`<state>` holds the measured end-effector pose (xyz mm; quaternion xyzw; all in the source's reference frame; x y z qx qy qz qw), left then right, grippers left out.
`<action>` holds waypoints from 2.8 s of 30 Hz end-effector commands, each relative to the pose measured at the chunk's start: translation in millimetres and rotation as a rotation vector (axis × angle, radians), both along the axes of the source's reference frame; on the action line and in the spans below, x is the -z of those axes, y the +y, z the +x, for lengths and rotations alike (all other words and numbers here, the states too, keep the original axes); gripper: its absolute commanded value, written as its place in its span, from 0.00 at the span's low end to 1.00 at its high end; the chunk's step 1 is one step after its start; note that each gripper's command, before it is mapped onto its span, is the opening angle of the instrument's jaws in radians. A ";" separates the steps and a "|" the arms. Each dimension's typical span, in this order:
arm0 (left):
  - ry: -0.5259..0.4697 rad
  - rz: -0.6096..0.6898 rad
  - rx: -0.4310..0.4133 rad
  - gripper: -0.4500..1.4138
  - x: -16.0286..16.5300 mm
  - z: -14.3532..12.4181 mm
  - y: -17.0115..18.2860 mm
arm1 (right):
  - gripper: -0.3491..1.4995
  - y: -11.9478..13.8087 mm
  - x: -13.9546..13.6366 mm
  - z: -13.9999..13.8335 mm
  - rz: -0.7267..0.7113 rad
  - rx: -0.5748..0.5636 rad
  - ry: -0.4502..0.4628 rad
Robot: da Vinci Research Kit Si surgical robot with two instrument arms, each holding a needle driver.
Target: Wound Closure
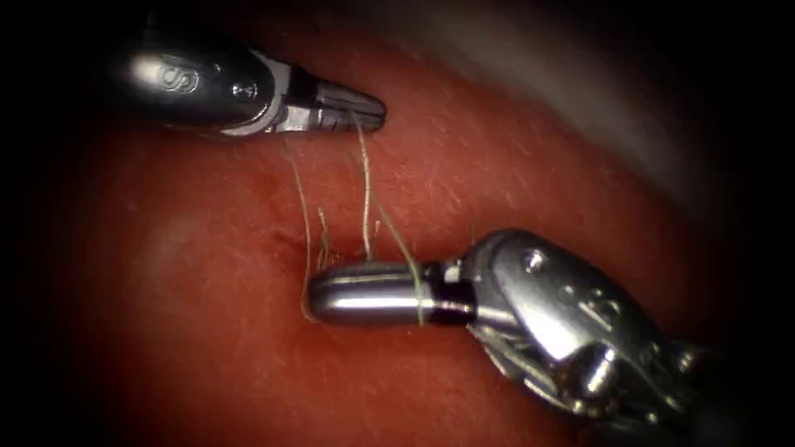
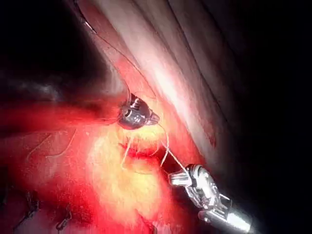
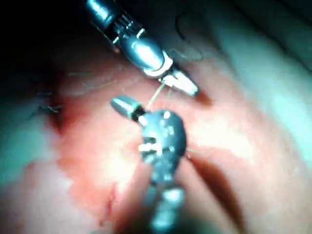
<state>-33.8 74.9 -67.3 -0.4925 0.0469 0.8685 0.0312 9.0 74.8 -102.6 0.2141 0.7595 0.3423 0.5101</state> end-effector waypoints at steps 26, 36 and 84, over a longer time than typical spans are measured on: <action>-0.174 -0.035 -0.059 0.05 6.6 0.4 -2.9 | 0.07 0.7 -2.2 -2.9 0.035 -0.064 -0.089; -0.358 -0.055 -0.039 0.05 9.1 1.2 -2.0 | 0.01 -0.7 -4.7 1.6 0.004 0.008 -0.238; -0.487 -0.226 -0.109 0.05 4.1 0.0 -5.3 | 0.16 1.2 0.5 2.7 0.114 -0.124 0.086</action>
